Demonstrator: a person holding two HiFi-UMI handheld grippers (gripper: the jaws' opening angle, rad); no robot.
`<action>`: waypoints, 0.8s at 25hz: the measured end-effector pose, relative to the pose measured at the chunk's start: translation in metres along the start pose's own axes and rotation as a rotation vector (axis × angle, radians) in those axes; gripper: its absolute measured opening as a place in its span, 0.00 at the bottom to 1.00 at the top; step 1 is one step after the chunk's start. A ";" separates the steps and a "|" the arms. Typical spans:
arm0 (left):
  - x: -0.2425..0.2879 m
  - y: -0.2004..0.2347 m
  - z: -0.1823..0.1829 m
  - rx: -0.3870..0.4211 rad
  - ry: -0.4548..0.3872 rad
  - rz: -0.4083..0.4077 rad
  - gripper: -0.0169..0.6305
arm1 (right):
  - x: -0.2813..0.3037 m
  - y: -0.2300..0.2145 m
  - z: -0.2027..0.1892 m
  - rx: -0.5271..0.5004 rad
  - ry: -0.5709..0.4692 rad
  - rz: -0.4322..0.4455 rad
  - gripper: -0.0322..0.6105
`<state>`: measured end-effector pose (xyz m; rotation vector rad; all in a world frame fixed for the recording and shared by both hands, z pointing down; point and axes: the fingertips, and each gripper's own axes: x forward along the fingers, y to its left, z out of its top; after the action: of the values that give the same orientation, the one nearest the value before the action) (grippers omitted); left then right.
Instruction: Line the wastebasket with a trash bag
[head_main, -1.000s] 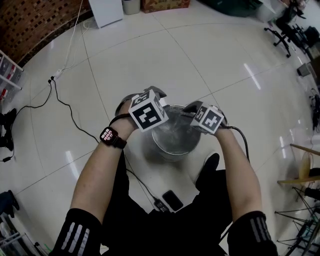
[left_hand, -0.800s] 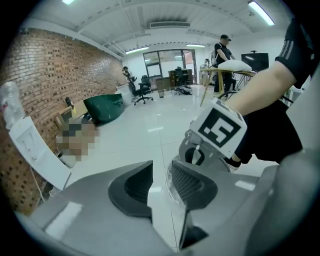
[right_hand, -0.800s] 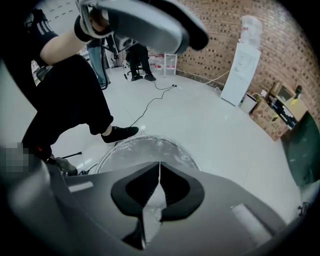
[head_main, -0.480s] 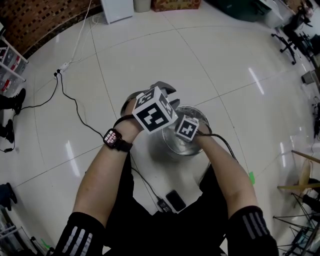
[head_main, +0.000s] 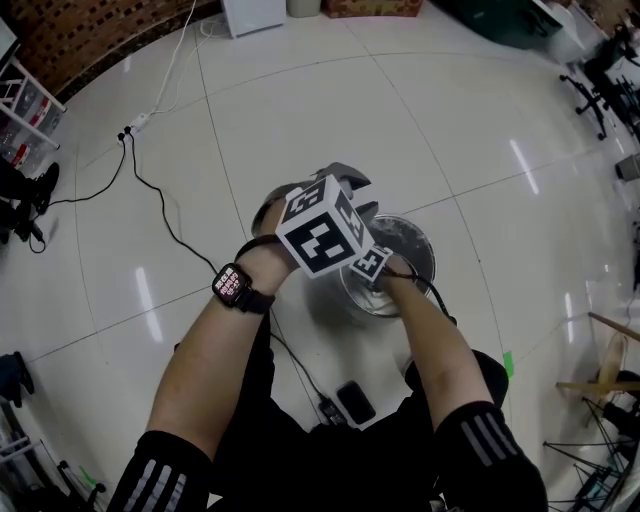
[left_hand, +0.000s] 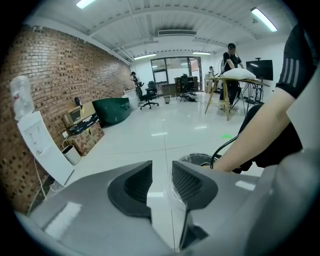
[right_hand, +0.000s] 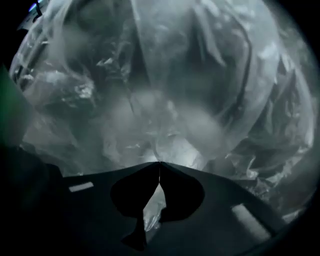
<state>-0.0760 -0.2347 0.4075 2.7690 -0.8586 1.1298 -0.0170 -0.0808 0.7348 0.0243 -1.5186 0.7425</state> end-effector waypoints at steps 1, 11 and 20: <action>-0.001 0.002 0.000 -0.003 -0.003 0.004 0.21 | -0.005 0.001 0.002 -0.011 -0.013 -0.005 0.06; 0.005 0.002 0.022 0.008 -0.050 -0.005 0.22 | -0.057 -0.002 0.036 -0.185 -0.186 -0.133 0.10; 0.000 -0.006 0.053 -0.030 -0.145 0.004 0.22 | -0.147 0.010 0.031 -0.262 -0.361 -0.263 0.11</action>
<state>-0.0386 -0.2416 0.3695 2.8540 -0.8859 0.9167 -0.0317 -0.1492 0.6015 0.1656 -1.9030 0.3346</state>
